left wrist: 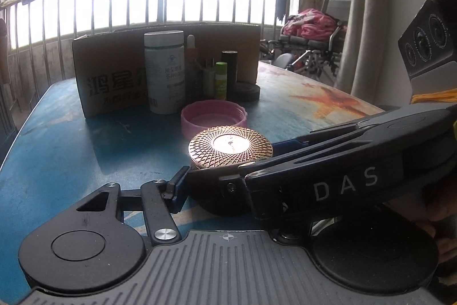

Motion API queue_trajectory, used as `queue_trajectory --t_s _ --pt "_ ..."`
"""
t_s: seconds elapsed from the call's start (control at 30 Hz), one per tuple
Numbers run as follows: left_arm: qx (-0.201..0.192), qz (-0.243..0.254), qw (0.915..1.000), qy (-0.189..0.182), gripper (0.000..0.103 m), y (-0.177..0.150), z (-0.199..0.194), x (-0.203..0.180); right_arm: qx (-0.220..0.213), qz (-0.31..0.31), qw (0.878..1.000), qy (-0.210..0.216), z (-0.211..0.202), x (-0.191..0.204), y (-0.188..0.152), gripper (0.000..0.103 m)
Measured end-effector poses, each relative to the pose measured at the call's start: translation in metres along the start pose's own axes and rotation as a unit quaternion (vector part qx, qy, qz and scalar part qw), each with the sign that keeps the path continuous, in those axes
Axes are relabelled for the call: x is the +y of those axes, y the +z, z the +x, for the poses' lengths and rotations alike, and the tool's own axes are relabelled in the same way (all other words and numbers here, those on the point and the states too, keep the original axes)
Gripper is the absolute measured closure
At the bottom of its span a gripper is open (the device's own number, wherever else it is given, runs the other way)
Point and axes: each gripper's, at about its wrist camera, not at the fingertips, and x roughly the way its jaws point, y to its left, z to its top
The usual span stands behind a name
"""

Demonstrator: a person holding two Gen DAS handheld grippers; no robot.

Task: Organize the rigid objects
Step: 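Grasp the gold lattice jar with the right gripper and lift it, then carry the gold jar into the cardboard box and lower it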

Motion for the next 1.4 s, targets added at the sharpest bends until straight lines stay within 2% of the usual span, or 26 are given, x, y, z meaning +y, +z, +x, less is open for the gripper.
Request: queue_trajectory --t_s 0.07,0.3,0.53,0.63,0.7,0.8,0.93,1.07,1.17,1.27,1.4 --pt "-0.002 -0.002 1.0000 -0.001 0.047 -0.001 -0.001 0.000 0.000 -0.008 1.000 0.000 0.000 0.001 -0.001 0.034" --pt "0.014 -0.007 0.9998 0.011 0.047 0.008 -0.003 -0.004 -0.008 -0.005 1.000 0.006 -0.003 0.001 -0.002 0.035" --pt "0.028 0.041 0.9986 0.018 0.047 0.048 -0.010 -0.025 -0.008 0.002 1.000 0.030 -0.023 -0.008 0.024 0.036" --pt "0.021 0.055 0.9982 0.012 0.047 0.074 -0.011 -0.030 -0.002 -0.018 0.999 0.046 -0.037 -0.013 0.050 0.036" --pt "0.016 0.044 0.9989 0.001 0.047 0.096 -0.009 -0.027 0.007 -0.034 0.998 0.059 -0.044 -0.018 0.071 0.036" --pt "-0.003 0.031 0.9994 -0.012 0.047 0.132 0.001 -0.017 0.020 -0.065 0.995 0.071 -0.049 -0.023 0.112 0.036" --pt "-0.021 0.056 0.9982 -0.002 0.047 0.181 0.022 0.001 0.019 -0.115 0.991 0.071 -0.043 -0.026 0.176 0.036" --pt "-0.003 0.083 0.9965 0.008 0.047 0.221 0.052 0.027 0.039 -0.148 0.985 0.082 -0.016 -0.027 0.239 0.036" --pt "0.034 0.105 0.9937 0.016 0.047 0.239 0.087 0.053 0.070 -0.150 0.982 0.093 0.022 -0.032 0.273 0.036" --pt "0.078 0.134 0.9876 0.025 0.047 0.243 0.126 0.080 0.096 -0.128 0.982 0.097 0.070 -0.042 0.292 0.037" --pt "0.135 0.139 0.9805 0.033 0.047 0.240 0.174 0.121 0.148 -0.082 0.982 0.085 0.150 -0.068 0.303 0.042"
